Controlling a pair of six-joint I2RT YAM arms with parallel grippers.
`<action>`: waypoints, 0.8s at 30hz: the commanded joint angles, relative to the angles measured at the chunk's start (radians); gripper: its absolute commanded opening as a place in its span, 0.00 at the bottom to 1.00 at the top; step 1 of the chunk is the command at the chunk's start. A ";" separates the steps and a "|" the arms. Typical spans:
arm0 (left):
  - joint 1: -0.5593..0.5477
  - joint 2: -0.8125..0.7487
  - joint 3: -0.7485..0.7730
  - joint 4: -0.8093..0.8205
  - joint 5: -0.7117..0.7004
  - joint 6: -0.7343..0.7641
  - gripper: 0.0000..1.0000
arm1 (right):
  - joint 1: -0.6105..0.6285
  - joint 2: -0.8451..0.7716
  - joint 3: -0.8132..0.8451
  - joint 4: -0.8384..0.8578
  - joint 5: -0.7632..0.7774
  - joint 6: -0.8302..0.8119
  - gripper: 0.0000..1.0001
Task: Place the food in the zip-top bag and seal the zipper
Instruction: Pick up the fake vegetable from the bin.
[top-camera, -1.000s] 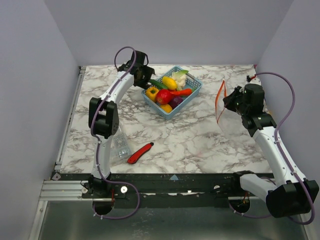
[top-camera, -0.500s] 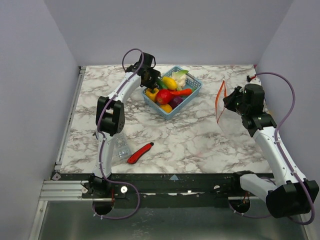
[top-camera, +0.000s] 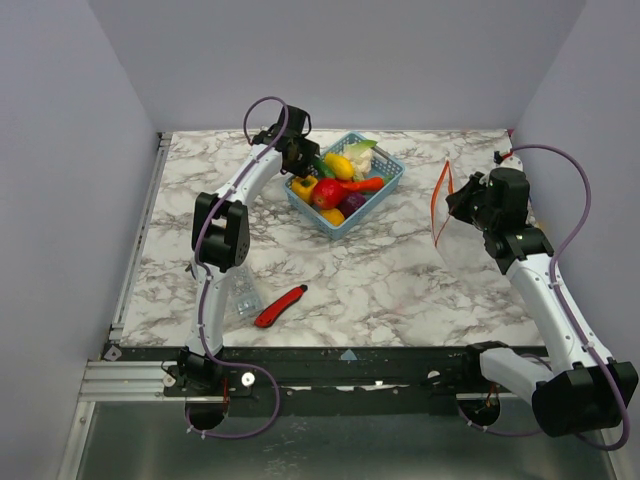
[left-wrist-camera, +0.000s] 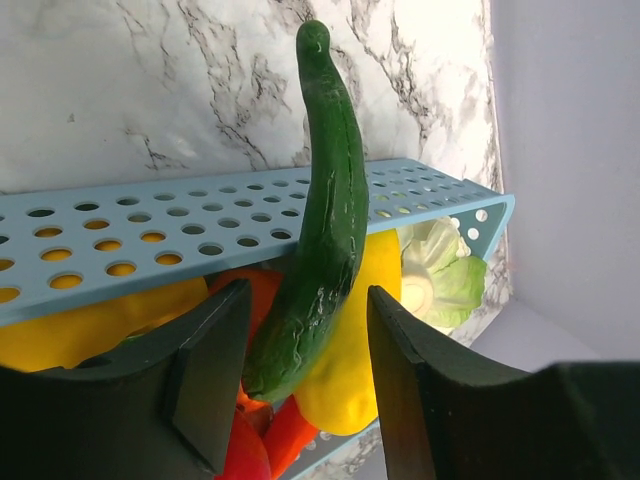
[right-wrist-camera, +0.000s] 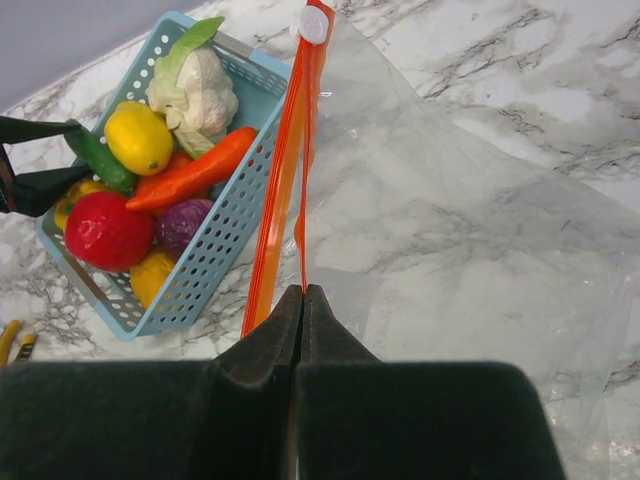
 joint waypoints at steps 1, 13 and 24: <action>-0.014 0.033 0.000 0.013 -0.023 0.044 0.51 | -0.001 -0.016 -0.006 0.007 0.002 0.009 0.00; -0.025 0.059 -0.004 0.054 -0.023 0.100 0.36 | 0.000 -0.008 0.010 0.002 0.007 0.013 0.00; -0.020 -0.100 -0.023 0.079 -0.114 0.290 0.08 | 0.000 -0.007 0.019 -0.019 0.064 -0.011 0.00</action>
